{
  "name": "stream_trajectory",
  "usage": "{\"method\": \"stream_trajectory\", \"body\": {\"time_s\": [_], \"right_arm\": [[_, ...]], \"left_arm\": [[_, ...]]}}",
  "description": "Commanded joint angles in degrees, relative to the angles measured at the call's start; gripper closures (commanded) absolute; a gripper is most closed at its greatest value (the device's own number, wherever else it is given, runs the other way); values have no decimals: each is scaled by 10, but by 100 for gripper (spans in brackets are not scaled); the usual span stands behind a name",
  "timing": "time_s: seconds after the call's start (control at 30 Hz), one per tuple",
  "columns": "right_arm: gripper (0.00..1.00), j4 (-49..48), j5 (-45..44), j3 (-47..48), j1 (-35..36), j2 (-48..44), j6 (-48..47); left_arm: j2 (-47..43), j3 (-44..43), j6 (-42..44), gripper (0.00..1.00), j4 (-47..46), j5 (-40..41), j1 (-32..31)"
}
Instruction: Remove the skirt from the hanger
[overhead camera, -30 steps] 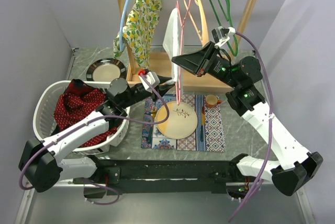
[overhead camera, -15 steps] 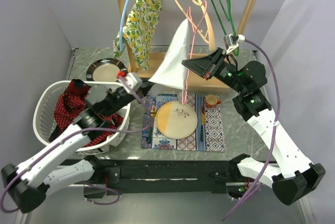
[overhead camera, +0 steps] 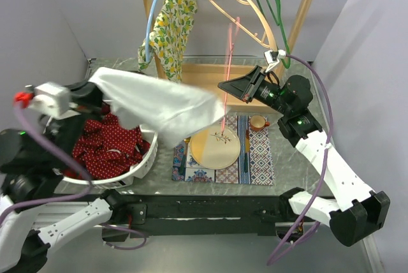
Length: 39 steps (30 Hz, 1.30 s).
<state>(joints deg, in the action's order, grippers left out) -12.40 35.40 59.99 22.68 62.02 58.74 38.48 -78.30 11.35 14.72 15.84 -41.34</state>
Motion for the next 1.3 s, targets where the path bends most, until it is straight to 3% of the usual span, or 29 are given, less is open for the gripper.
{"method": "stream_trajectory", "body": {"time_s": [0.0, 0.13, 0.27, 0.33, 0.37, 0.43, 0.47, 0.57, 0.63, 0.73, 0.8, 0.9, 0.93, 0.97, 1.17, 1.27], "right_arm": [[100, -10, -8, 6, -5, -15, -30], [100, -14, -2, 7, -5, -16, -29], [100, -10, -2, 9, -5, -23, -34], [100, -3, 0, 11, -5, -26, -40], [100, 0, 3, 13, -5, -27, -41], [100, 5, 7, 14, -5, -29, -44], [100, 10, 13, 15, -5, -30, -49], [100, 17, 17, 16, -4, -37, -58], [100, 24, 17, 15, -4, -43, -65], [100, 21, 13, 9, 0, -51, -66], [100, 13, 13, 4, 3, -49, -62], [100, 8, 20, 8, 9, -35, -54], [100, 9, 24, 11, 11, -32, -54], [100, 10, 25, 16, 11, -30, -54], [100, 30, 10, 46, 23, -30, -59], [100, 42, 20, 72, 26, -9, -68]], "left_arm": [[18, -40, 58, 99, 45, 137, 0], [40, -13, 68, 99, 42, 236, 0], [38, 76, 82, 99, -49, 354, 1], [35, 133, 61, 99, -67, 400, 13], [29, 154, 9, 99, -63, 410, 24], [19, 214, -74, 99, -18, 375, 93], [10, 239, -157, 99, -12, 288, 129], [25, 331, -271, 99, -5, 132, 284], [44, 370, -344, 99, 7, 86, 379], [68, 386, -393, 99, 25, 30, 467], [67, 395, -425, 99, 33, 32, 486], [58, 420, -479, 88, 47, 35, 497], [56, 428, -522, 69, 55, 52, 499], [56, 437, -539, 64, 67, 57, 500], [62, 479, -683, 48, 123, 95, 503], [63, 460, -657, 20, 121, 68, 503]]}}
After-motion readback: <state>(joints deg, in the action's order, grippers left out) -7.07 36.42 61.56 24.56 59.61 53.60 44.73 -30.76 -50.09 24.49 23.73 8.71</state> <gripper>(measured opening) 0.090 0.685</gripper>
